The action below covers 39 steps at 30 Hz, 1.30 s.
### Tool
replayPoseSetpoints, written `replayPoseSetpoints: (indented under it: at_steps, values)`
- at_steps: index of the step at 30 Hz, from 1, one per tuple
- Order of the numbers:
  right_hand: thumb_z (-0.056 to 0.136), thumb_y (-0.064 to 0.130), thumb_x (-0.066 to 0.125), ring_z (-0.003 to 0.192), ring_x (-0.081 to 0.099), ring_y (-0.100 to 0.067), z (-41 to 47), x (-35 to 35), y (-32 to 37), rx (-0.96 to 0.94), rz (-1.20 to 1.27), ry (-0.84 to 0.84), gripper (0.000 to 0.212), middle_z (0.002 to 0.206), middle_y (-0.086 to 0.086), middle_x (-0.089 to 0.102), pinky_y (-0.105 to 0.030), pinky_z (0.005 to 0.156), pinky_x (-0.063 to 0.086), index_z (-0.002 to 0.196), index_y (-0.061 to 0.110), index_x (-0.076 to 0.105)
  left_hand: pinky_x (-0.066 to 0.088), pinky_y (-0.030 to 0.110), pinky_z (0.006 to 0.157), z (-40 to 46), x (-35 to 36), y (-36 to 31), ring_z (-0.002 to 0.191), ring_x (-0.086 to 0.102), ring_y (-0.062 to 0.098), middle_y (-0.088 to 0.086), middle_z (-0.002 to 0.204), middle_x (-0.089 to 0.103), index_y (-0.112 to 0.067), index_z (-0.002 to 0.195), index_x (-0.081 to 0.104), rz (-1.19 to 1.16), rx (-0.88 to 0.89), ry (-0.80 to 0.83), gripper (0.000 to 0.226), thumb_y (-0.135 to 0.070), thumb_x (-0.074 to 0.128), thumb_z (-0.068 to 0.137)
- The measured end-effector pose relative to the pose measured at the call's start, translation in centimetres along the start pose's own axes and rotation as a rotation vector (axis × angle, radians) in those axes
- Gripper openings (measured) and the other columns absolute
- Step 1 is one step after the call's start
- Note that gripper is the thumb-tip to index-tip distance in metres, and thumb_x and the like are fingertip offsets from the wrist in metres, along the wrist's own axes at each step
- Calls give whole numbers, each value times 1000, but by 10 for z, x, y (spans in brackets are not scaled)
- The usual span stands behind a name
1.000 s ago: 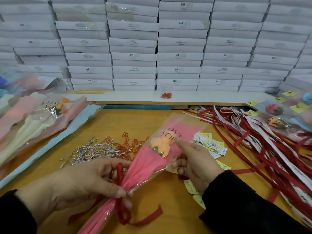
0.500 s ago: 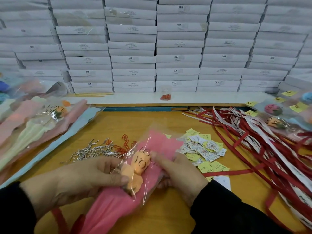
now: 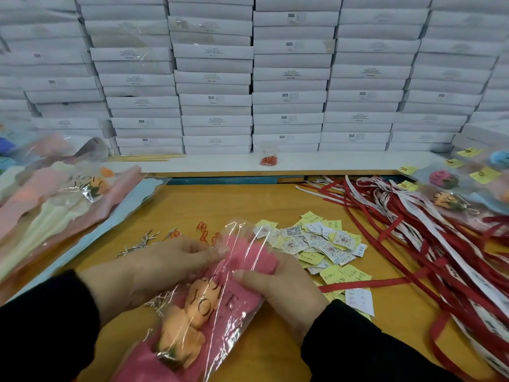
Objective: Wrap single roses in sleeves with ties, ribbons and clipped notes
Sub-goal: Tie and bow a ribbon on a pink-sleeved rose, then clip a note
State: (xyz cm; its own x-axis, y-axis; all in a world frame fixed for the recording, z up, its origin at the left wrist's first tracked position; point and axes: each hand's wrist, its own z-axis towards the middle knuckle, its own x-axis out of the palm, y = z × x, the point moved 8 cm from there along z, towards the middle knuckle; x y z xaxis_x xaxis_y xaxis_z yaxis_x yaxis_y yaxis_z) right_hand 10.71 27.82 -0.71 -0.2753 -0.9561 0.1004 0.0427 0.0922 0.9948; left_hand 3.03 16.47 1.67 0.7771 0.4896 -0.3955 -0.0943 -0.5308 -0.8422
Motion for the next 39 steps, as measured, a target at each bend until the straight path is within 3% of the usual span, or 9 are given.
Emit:
replayPoseSetpoints:
  at_steps: [3,7,12,16,19,21,25,29,39]
  values:
    - [79,3,68,73,69,-16,-3,7,-1,17,-15,43,16,85,-7,74,-21,66,54,94,8,69,52,43,76,13,-1,-7,78,60,31,28,94,67,0,101,67,-134,16,-69,53,-39,71,65]
    - [85,18,66,73,69,-14,-2,0,3,36,13,-16,16,85,-5,74,-19,63,53,97,8,68,56,31,54,28,1,-7,57,66,26,24,82,70,6,96,66,-344,8,-83,40,-8,72,59]
    - [87,8,61,53,61,-6,2,-27,7,22,-32,-184,20,58,6,65,-15,50,47,68,15,62,56,30,53,32,8,1,58,65,27,21,79,69,4,91,68,-413,-12,-62,32,-3,72,60]
    - [83,2,63,60,62,-12,5,-19,2,30,-108,-109,14,72,-6,67,-22,59,50,75,14,65,45,30,57,34,8,-4,62,50,25,19,72,57,9,91,64,-395,4,-47,37,-13,73,63]
    - [83,26,68,64,63,-9,6,-16,3,35,-128,-100,8,78,0,70,-26,61,49,76,22,67,51,28,52,34,4,-4,54,58,25,19,70,63,9,88,66,-448,19,-74,29,-8,69,64]
    - [84,34,64,54,56,-2,9,-35,14,-18,-216,-199,15,71,4,67,-18,53,42,73,24,65,50,24,44,31,-1,0,47,58,23,18,67,66,2,80,68,-472,40,-117,20,-8,69,64]
    - [87,9,59,61,51,-5,14,-82,44,-163,-676,-367,13,73,9,58,-21,58,43,80,19,63,40,21,40,27,-9,12,46,50,20,15,62,65,-5,67,71,-432,90,-203,11,-14,72,62]
    - [84,20,64,72,50,-5,18,-80,40,-194,-1023,-262,6,83,14,53,-20,64,39,88,24,63,44,27,48,26,-5,17,44,51,21,12,56,62,-10,57,71,-445,128,-224,6,-16,72,60]
    - [71,53,70,94,48,-13,25,-50,22,-112,-1410,-71,40,94,6,52,-28,80,39,96,24,57,37,26,51,27,-9,17,45,48,17,5,51,60,-16,52,70,-404,186,-246,11,-21,71,61]
